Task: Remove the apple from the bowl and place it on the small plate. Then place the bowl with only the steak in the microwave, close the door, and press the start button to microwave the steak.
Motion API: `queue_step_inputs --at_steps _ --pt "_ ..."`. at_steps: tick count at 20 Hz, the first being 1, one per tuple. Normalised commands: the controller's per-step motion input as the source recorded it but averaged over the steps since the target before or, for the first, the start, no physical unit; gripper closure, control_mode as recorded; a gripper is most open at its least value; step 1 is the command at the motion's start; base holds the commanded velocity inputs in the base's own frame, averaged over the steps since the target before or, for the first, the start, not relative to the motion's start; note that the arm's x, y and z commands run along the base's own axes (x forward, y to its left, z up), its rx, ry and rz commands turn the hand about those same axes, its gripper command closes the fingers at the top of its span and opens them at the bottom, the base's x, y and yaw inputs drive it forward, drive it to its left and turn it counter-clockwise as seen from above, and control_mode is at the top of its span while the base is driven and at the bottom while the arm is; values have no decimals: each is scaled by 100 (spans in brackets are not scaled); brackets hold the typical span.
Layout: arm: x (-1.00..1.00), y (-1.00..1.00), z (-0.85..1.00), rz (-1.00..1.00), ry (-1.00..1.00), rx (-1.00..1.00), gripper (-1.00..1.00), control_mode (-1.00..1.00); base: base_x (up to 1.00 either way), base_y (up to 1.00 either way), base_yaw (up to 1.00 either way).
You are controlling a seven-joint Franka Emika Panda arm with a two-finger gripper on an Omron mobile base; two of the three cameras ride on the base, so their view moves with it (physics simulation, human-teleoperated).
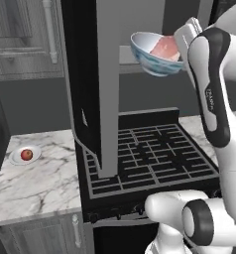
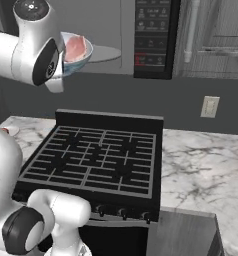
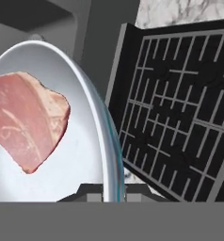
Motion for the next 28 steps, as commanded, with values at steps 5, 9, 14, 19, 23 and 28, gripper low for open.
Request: queue_step_inputs --at_steps 5,9,14,19,23,28 --pt "71 3 27 0 -7 0 100 -100 0 0 0" --pt "78 16 11 0 -1 0 100 -100 0 0 0" --pt "84 26 -12 0 2 -1 100 -100 0 0 0" --pt "68 13 -27 0 1 -2 100 -100 0 0 0" --pt "60 13 -40 0 0 -6 100 -100 0 0 0" --pt "25 8 -13 0 0 -2 100 -100 0 0 0"
